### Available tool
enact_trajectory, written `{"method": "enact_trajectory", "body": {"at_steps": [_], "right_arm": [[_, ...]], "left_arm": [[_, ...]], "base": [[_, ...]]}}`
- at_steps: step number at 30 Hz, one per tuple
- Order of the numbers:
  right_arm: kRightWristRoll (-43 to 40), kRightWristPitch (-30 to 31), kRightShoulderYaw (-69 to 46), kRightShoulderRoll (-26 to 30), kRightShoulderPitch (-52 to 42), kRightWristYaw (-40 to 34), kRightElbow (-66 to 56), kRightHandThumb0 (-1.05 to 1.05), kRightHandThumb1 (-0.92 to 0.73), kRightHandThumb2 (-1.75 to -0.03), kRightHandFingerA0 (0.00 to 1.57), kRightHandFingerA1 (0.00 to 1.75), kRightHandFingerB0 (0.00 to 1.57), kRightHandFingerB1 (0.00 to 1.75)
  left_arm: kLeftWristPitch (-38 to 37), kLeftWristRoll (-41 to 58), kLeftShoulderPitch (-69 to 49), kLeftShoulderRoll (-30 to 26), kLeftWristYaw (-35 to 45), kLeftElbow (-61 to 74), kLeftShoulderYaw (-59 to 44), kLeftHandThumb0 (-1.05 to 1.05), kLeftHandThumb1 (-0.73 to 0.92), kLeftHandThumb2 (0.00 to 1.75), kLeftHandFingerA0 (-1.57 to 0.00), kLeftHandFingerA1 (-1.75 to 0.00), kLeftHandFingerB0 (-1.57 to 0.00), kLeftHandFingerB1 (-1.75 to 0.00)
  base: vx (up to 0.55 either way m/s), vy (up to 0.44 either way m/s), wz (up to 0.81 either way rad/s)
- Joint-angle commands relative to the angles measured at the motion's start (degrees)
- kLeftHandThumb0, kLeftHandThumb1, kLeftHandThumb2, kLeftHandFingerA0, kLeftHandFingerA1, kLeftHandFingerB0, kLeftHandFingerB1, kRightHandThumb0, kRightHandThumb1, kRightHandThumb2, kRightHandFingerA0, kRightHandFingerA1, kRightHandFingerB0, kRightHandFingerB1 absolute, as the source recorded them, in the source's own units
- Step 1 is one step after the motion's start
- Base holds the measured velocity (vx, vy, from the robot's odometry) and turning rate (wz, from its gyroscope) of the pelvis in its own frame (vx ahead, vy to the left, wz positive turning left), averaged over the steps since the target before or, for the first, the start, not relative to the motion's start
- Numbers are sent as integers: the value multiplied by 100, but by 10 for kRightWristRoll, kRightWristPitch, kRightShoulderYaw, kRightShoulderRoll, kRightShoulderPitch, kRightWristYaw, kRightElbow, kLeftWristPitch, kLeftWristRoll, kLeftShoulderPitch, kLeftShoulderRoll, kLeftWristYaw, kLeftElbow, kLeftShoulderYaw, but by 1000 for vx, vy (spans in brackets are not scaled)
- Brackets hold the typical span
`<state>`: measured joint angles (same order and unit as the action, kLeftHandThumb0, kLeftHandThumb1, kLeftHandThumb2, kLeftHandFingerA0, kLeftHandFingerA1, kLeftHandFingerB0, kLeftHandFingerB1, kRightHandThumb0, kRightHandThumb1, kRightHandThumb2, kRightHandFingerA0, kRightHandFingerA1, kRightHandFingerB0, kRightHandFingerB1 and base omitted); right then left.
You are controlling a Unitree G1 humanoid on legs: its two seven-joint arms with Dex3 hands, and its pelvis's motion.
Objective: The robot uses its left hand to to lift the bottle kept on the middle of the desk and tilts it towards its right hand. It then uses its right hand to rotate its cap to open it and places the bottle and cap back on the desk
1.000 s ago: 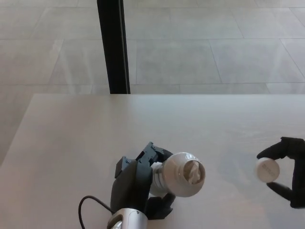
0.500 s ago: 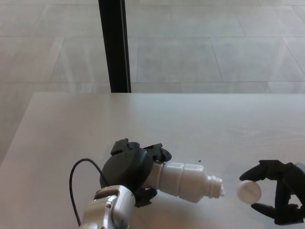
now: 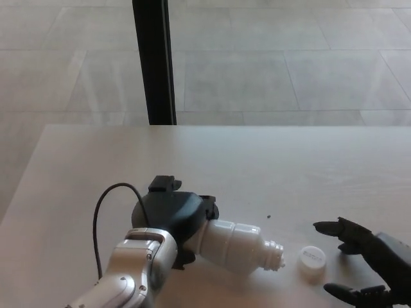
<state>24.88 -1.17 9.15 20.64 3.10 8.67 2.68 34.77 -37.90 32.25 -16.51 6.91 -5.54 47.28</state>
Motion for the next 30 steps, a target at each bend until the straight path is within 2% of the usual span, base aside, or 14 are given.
{"method": "enact_trajectory", "body": {"at_steps": [1, 3, 5, 6, 7, 9, 10, 13, 14, 19, 20, 21, 22, 30], "right_arm": [[118, 61, 54, 53, 10, 10, 35, -80, -50, -78, 0, 2, 7, 18], [123, 59, 56, 56, 8, 5, 37, -103, -59, -84, 0, 0, 14, 0], [125, 54, 56, 58, 7, -3, 39, -103, -60, -85, 0, 2, 11, 0], [126, 50, 56, 59, 6, -8, 41, -103, -61, -87, 0, 5, 3, 0], [129, 46, 56, 61, 6, -13, 43, -102, -61, -88, 0, 6, 0, 1], [116, 44, 49, 62, 7, -7, 44, -104, -61, -88, 0, 4, 3, 0], [112, 40, 47, 63, 5, -8, 45, -104, -61, -87, 0, 3, 5, 0], [107, 38, 42, 66, 4, -11, 44, -105, -61, -86, 0, 1, 10, 0], [102, 37, 37, 67, 2, -12, 38, -105, -61, -85, 0, 0, 11, 1], [101, 32, 27, 69, -3, -26, 34, -105, -61, -87, 0, 1, 10, 2], [100, 36, 23, 71, -6, -24, 28, -105, -61, -89, 0, 6, 0, 0], [99, 38, 19, 72, -8, -24, 24, -105, -61, -90, 0, 7, 0, 0], [96, 39, 14, 74, -12, -24, 17, -104, -61, -90, 0, 9, 0, 0], [63, 19, -28, 79, -25, -29, 3, -103, -58, -94, 0, 11, 0, 0]], "left_arm": [[127, -120, 52, -70, 282, -13, 112, -15, 58, 56, -84, -71, -71, -55], [126, -106, 57, -70, 293, -12, 114, -22, 59, 57, -81, -64, -70, -55], [124, -92, 60, -70, 300, -11, 113, -28, 60, 57, -71, -57, -62, -51], [135, -77, 56, -66, 295, -5, 103, -31, 60, 57, -60, -54, -52, -49], [146, -63, 47, -62, 280, 9, 88, -34, 41, 82, -52, -65, -28, -53], [152, -51, 40, -64, 277, 29, 74, -41, 59, 57, -38, -51, -35, -44], [159, -43, 31, -62, 269, 40, 63, -46, 54, 71, -29, -53, -26, -46], [171, -23, 15, -52, 252, 54, 35, -49, 53, 69, -15, -48, -12, -40], [174, 5, 6, -51, 255, 67, 8, -54, 50, 68, -3, -38, -4, -25], [182, 37, -1, -66, 293, 94, -19, -84, 44, 75, 0, -16, 0, 0], [185, 49, -9, -66, 294, 102, -36, -71, 54, 57, 0, 0, 0, 0], [184, 55, -15, -68, 295, 107, -46, -78, 48, 71, 0, 0, 0, 0], [177, 59, -27, -70, 288, 115, -61, -81, 56, 58, 0, 0, 0, 0], [99, 115, -154, -11, 179, 157, -245, -98, 70, 62, 0, 0, 0, 0]], "base": [[0, 0, 0], [0, 0, 0], [0, 0, 0], [0, 0, 0], [0, 0, 0], [0, 0, 0], [0, 0, 0], [0, 0, 0], [0, 0, 0], [0, 0, 0], [0, 0, 0], [0, 0, 0], [0, 0, 0], [0, 0, 0]]}}
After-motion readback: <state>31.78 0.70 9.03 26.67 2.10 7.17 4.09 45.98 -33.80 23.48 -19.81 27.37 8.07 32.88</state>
